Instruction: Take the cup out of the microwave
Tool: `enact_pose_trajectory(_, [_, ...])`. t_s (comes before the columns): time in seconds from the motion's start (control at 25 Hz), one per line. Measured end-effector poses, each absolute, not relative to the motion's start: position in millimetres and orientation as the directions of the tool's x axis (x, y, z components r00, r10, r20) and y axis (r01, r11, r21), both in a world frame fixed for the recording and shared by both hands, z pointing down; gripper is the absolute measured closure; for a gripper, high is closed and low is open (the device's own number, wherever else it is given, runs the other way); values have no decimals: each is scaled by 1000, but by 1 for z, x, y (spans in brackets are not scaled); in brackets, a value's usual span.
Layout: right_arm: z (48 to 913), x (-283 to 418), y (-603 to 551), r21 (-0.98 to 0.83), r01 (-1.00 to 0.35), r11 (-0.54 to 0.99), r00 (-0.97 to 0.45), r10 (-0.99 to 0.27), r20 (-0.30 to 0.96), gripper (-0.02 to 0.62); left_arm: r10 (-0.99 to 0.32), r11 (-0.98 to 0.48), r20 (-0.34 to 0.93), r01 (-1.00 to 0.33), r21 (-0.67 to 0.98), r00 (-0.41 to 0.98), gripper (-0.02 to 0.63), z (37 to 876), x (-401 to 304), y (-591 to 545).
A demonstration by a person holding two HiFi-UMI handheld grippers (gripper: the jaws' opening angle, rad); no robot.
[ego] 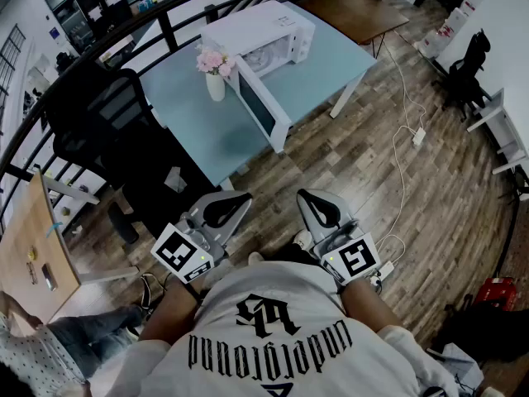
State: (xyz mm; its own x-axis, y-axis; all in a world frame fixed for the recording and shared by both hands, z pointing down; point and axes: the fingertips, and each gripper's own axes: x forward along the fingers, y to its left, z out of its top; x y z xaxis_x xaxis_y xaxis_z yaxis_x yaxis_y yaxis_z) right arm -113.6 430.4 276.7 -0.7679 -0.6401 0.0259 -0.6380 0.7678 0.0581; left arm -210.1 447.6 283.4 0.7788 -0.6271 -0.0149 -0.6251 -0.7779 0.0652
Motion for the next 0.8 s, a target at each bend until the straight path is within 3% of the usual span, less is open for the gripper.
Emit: enact_pose_trajectory(0.8, [285,-35,362,34,-640,768,-767,-641,27,594,-618,-783,9,-617,79,786,555,286,-136,370])
